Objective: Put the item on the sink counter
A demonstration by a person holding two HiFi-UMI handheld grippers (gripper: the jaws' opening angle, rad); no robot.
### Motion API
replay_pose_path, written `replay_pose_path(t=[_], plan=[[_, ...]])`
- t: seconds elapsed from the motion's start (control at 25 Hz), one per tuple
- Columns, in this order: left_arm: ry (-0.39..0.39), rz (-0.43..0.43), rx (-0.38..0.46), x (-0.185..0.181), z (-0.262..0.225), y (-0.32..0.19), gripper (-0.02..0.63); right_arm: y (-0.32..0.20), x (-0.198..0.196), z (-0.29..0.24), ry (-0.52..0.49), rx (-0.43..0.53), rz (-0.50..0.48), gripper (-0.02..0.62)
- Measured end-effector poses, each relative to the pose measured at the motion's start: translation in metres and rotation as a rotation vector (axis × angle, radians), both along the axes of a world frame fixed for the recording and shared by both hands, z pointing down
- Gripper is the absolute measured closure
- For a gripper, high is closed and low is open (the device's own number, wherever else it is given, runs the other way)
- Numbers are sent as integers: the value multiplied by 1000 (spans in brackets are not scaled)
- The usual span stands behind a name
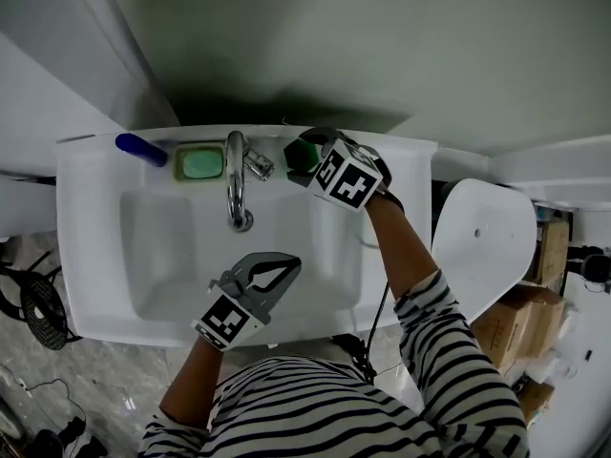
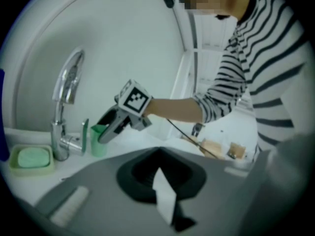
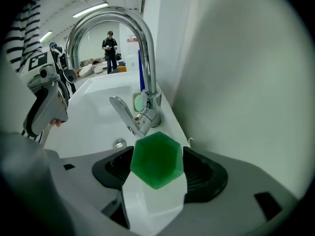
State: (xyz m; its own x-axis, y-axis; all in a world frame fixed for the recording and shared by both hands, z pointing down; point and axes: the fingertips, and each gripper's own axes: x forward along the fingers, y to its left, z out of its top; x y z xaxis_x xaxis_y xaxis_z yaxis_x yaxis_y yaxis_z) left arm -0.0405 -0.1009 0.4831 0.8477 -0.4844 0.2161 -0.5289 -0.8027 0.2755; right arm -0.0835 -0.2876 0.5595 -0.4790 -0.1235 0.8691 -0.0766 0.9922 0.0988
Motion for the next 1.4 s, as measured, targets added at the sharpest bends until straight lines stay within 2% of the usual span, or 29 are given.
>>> replay_pose_path(t=[0.28, 0.56, 0.8, 1.04, 1.2, 1.4], plan=[[-9, 21, -8, 7, 5, 1, 600, 2, 3, -1, -36, 4, 7, 282], [-12, 49, 1, 19, 2, 7, 600, 10, 26, -47, -126, 50, 40, 282], [-7, 78, 8, 38, 0, 10, 600, 32, 93, -72, -109, 102, 125, 282], [-11, 137, 15, 68, 1, 16, 600, 59, 165, -59, -63, 74, 239, 284], [-13, 170, 15, 88, 2, 20, 600, 79, 213, -48, -52, 57, 365, 284], [-10, 212, 18, 114, -1, 27, 600, 123, 273, -29, -35, -15, 545, 291]])
